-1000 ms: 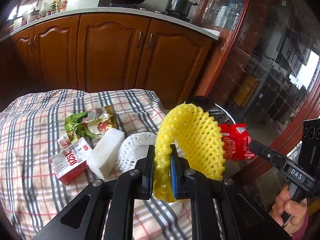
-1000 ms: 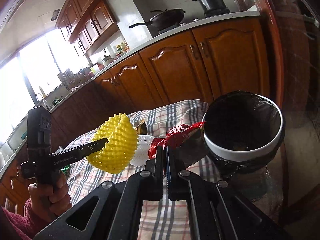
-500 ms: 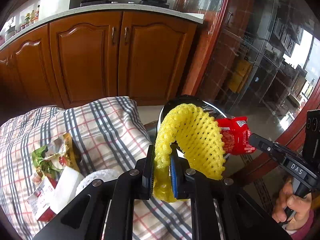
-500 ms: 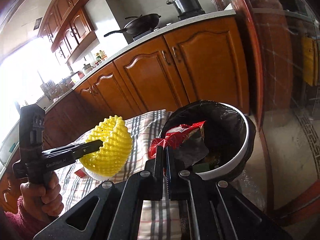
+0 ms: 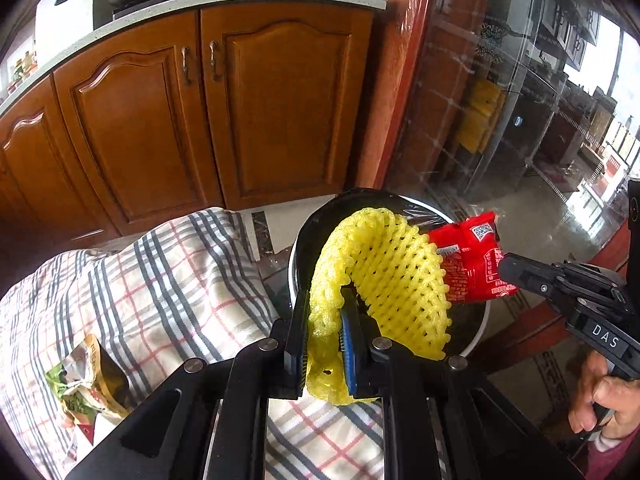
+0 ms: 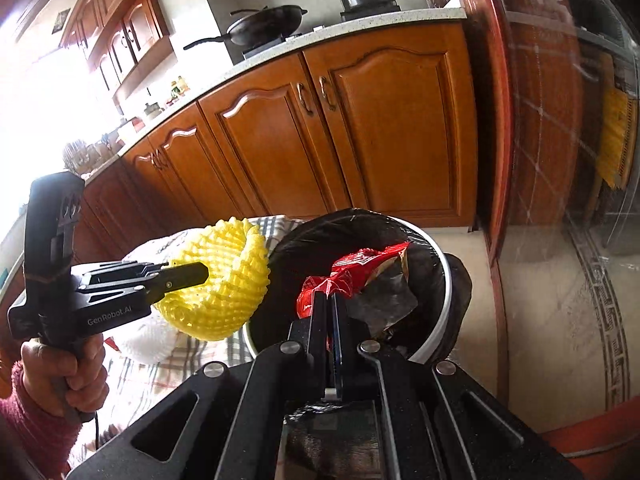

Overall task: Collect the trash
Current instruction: 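Carry the yellow net with the left tool while the right tool carries the red packet to the bin, then open both tools over the bin to drop the net and packet, then move both open tools back toward the table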

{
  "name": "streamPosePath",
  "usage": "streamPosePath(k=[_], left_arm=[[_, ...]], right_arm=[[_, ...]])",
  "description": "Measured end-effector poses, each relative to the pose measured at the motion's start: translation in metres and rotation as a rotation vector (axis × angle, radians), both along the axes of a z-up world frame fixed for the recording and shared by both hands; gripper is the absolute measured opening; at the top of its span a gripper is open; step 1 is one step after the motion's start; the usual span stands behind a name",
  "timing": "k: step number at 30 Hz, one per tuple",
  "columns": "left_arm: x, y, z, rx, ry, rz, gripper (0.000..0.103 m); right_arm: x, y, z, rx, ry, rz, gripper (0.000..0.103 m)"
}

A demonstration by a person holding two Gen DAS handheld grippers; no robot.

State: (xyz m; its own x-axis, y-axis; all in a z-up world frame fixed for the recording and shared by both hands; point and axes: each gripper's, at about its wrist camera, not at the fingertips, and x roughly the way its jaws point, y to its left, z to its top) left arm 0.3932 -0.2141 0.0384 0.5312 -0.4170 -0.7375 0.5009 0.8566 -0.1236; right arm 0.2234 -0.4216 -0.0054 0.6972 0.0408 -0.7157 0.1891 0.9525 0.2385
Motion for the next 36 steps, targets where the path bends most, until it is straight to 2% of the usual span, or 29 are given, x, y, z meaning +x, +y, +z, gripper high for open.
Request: streamPosePath(k=[14, 16, 18, 22, 23, 25, 28, 32, 36], left_arm=[[0.032, -0.042, -0.021, 0.068, 0.068, -0.028, 0.013], [0.036, -0.044, -0.025, 0.072, 0.077, -0.027, 0.018], [0.04, -0.044, -0.025, 0.061, 0.081, -0.015, 0.025], [0.039, -0.042, -0.02, 0.028, 0.068, -0.009, 0.055], [0.038, -0.04, -0.018, 0.017, 0.061, -0.007, 0.058], [0.034, -0.035, -0.015, 0.0, 0.051, 0.0, 0.06], [0.026, -0.022, -0.012, -0.025, 0.042, 0.019, 0.06], [0.008, 0.006, -0.015, -0.097, 0.046, 0.053, 0.06], [-0.017, 0.04, -0.02, -0.163, 0.039, 0.082, 0.061]], right_arm=[[0.018, -0.012, -0.017, -0.014, 0.077, 0.03, 0.002], [0.02, -0.013, -0.018, -0.018, 0.085, 0.028, 0.002], [0.024, -0.015, -0.019, -0.015, 0.099, 0.035, 0.005], [0.025, -0.02, -0.022, 0.002, 0.107, 0.019, 0.013], [0.024, -0.021, -0.021, 0.008, 0.104, 0.014, 0.015], [0.022, -0.022, -0.02, 0.021, 0.092, 0.005, 0.025], [0.016, -0.022, -0.018, 0.029, 0.076, -0.015, 0.026], [0.004, -0.017, -0.014, 0.066, 0.035, -0.035, 0.028], [-0.009, -0.002, -0.014, 0.11, -0.031, -0.042, 0.042]])
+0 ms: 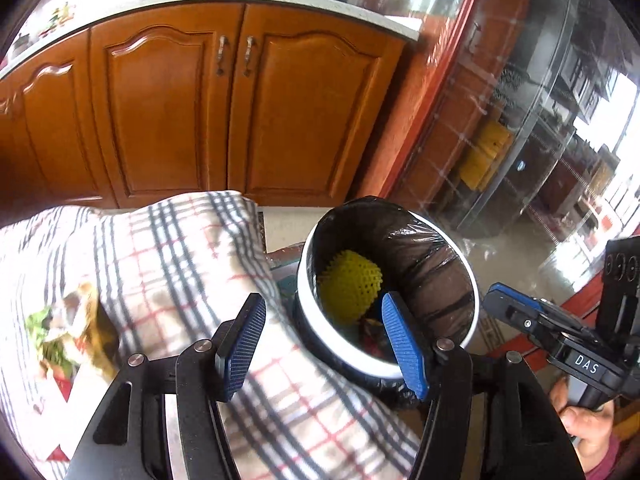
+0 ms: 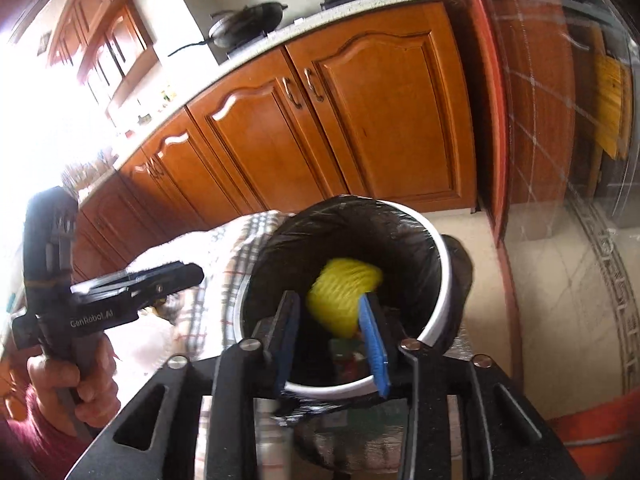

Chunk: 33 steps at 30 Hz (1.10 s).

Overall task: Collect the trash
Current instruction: 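Move both open tools back toward the table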

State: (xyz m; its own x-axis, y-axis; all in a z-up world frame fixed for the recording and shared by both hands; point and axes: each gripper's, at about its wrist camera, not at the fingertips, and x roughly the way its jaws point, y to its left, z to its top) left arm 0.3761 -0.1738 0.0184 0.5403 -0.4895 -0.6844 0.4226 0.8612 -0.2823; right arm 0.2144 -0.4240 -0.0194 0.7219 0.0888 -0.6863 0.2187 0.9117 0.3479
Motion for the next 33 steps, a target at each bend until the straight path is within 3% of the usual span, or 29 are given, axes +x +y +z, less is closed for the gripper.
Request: streamPosePath(k=[7, 12, 22, 33], left_arm=[[-0.056, 0.063, -0.003, -0.038, -0.071, 0.079, 0.062], [-0.091, 0.104, -0.003, -0.06, -0.077, 0.14, 0.062], [-0.138, 0.163, -0.009, -0.012, -0.094, 0.2, 0.065], [-0.141, 0.186, -0.012, 0.045, -0.086, 0.156, 0.065]], right_arm=[[-0.011, 0.032, -0.009, 0.089, -0.05, 0.015, 0.068], [-0.015, 0.056, -0.015, 0.134, -0.051, 0.035, 0.072], [-0.008, 0.105, -0.019, 0.168, -0.047, 0.103, 0.075], [0.015, 0.148, -0.029, 0.189, -0.007, 0.186, 0.075]])
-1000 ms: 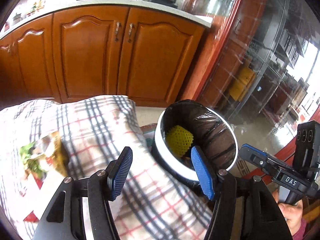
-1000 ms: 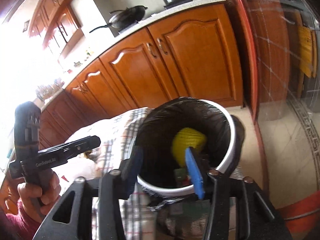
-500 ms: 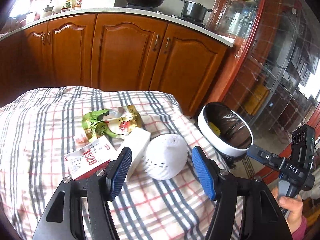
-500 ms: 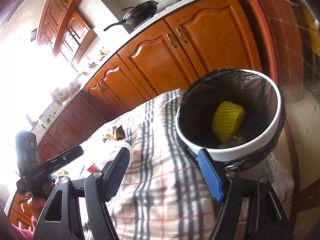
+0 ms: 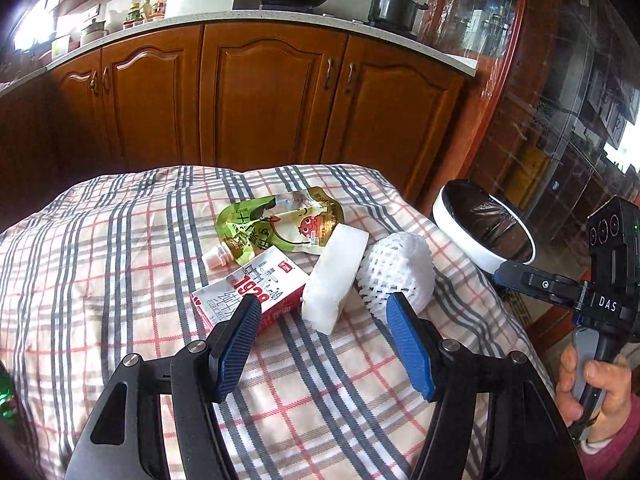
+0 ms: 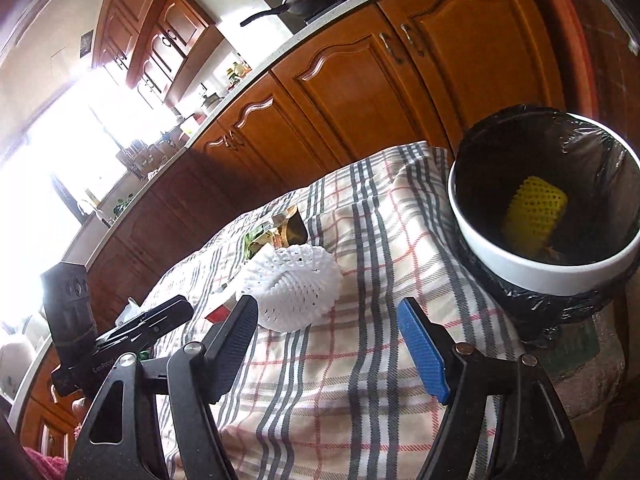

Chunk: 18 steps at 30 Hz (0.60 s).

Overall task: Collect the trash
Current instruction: 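Move both open tools back toward the table, then grasp the white sponge block with the left tool while the right tool grasps the white foam net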

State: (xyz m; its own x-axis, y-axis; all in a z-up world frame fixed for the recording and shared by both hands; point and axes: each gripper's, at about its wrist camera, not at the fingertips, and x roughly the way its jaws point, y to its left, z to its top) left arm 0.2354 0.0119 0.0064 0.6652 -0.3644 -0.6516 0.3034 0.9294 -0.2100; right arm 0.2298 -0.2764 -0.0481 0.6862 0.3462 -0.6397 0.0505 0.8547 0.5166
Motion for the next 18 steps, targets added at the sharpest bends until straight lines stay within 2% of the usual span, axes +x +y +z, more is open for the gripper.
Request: streamPosePath(k=[9, 17, 18], left_arm=[[0.039, -0.018, -0.013, 0.08, 0.033, -0.041, 0.065], [0.059, -0.036, -0.022, 0.121, 0.048, -0.089, 0.063], [0.061, -0.038, -0.023, 0.126, 0.052, -0.092, 0.06]], right_arm=[[0.025, 0.008, -0.021, 0.012, 0.056, -0.016, 0.072], [0.05, 0.018, -0.04, 0.039, 0.115, 0.018, 0.052], [0.051, 0.019, -0.041, 0.041, 0.12, 0.024, 0.043]])
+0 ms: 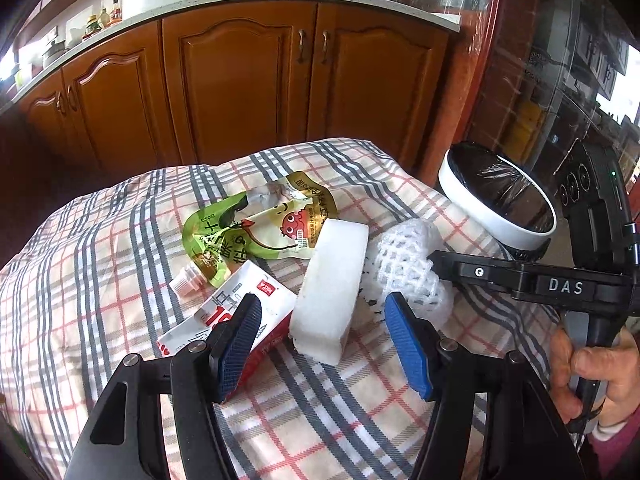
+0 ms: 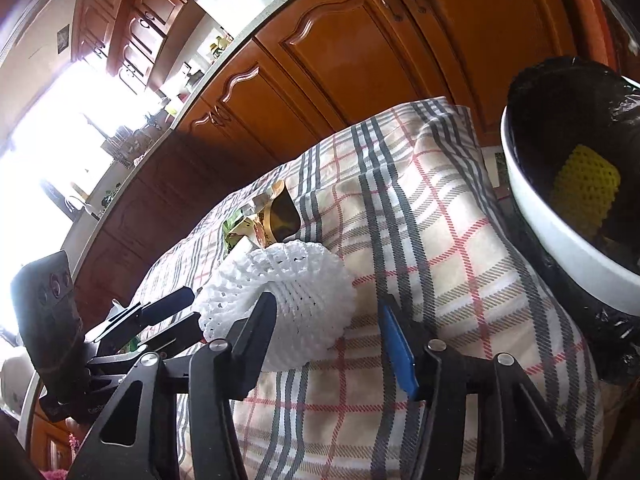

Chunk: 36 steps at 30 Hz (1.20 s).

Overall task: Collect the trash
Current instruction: 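Grasp the white sponge block with the left tool while the right tool grasps the white foam net, then carry the sponge with the left tool while the right tool carries the white net to the bin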

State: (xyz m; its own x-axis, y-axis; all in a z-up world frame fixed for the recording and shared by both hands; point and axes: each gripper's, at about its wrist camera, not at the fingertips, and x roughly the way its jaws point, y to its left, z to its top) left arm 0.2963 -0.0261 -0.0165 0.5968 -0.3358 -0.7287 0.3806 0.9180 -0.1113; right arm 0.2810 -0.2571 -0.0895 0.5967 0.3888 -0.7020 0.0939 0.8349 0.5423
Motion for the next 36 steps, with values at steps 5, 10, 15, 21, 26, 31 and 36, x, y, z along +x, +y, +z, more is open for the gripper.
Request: streamPosePath(k=[5, 10, 15, 21, 26, 31, 36], left_arm=[[0.005, -0.006, -0.005, 0.006, 0.029, -0.003, 0.03], [-0.002, -0.003, 0.003, -0.042, 0.007, 0.009, 0.027], [-0.016, 0.002, 0.019, -0.114, -0.006, 0.027, 0.027], [-0.03, -0.009, 0.031, -0.162, -0.029, 0.025, 0.027], [-0.037, -0.023, 0.035, -0.162, -0.046, 0.015, 0.027], [-0.036, -0.039, 0.04, -0.165, -0.048, -0.023, 0.027], [-0.029, -0.056, 0.045, -0.158, -0.046, -0.062, 0.027]], right_arm=[[-0.006, -0.002, 0.007, -0.011, -0.018, -0.008, 0.01], [-0.024, -0.012, 0.03, -0.044, -0.076, -0.038, 0.008], [-0.044, -0.027, 0.05, -0.059, -0.129, -0.058, 0.008], [-0.064, -0.049, 0.067, -0.102, -0.157, -0.107, 0.008], [-0.077, -0.068, 0.076, -0.157, -0.169, -0.154, 0.008], [-0.088, -0.086, 0.081, -0.191, -0.169, -0.19, 0.008], [-0.098, -0.108, 0.082, -0.206, -0.17, -0.236, 0.009]])
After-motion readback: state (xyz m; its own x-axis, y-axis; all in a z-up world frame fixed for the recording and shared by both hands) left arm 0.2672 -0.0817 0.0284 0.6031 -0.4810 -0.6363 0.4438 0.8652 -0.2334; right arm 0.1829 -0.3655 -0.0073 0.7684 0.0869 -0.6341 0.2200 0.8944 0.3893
